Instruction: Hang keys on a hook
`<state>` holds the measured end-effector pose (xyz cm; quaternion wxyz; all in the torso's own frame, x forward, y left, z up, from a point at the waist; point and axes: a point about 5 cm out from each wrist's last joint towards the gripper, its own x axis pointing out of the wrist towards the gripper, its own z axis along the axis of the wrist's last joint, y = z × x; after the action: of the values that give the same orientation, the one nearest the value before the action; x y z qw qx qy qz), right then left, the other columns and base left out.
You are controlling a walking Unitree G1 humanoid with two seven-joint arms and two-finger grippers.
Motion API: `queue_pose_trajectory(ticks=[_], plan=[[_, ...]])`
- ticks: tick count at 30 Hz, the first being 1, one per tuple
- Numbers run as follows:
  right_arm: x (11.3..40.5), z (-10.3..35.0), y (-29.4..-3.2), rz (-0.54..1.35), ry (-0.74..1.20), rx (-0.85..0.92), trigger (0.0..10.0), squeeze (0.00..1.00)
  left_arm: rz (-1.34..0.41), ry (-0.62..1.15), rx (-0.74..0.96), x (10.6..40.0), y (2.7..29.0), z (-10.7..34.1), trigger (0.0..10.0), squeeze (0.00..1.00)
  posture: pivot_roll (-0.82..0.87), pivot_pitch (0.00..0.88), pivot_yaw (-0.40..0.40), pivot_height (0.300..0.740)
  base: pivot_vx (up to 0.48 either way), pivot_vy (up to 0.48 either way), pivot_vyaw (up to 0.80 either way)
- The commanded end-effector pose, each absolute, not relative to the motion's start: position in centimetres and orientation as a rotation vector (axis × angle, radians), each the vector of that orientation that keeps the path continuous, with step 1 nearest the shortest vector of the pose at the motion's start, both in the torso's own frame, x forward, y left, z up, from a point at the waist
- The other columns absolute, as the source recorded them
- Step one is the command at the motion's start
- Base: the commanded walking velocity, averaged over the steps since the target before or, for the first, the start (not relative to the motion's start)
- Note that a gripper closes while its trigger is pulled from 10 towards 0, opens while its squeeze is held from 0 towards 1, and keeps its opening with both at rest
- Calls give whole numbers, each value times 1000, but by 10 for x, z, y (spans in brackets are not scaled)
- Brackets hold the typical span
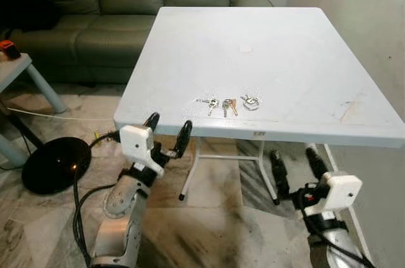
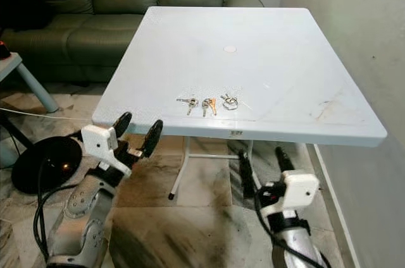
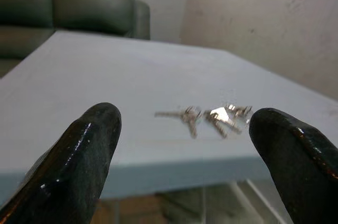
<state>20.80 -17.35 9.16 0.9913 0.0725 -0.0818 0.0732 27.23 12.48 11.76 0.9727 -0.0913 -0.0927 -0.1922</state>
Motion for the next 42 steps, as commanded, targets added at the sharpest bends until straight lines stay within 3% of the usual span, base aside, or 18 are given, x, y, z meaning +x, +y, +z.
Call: queue_pose_trajectory(ticks=[1, 12, 22, 36, 42], plan=[[207, 92, -175, 145, -157, 127, 10000, 0, -377, -181, -184, 271, 129, 119, 10000, 0, 78, 83, 12, 740, 0, 0, 0], [207, 96, -182, 87, -113, 85, 10000, 0, -348, -80, -166, 260, 139, 112, 10000, 0, 84, 75, 8, 740, 0, 0, 0], [210, 97, -182, 122, -110, 31, 10000, 0, -379, -22, -182, 262, 132, 110, 10000, 0, 93, 59, 4, 740, 0, 0, 0], [212, 100, -176, 170, -124, 57, 10000, 0, -390, -18, -164, 263, 131, 111, 10000, 0, 97, 51, 2, 740, 0, 0, 0], [212, 102, -171, 198, -123, 66, 10000, 0, -406, -28, -153, 264, 129, 114, 10000, 0, 97, 52, 5, 740, 301, 0, 0]])
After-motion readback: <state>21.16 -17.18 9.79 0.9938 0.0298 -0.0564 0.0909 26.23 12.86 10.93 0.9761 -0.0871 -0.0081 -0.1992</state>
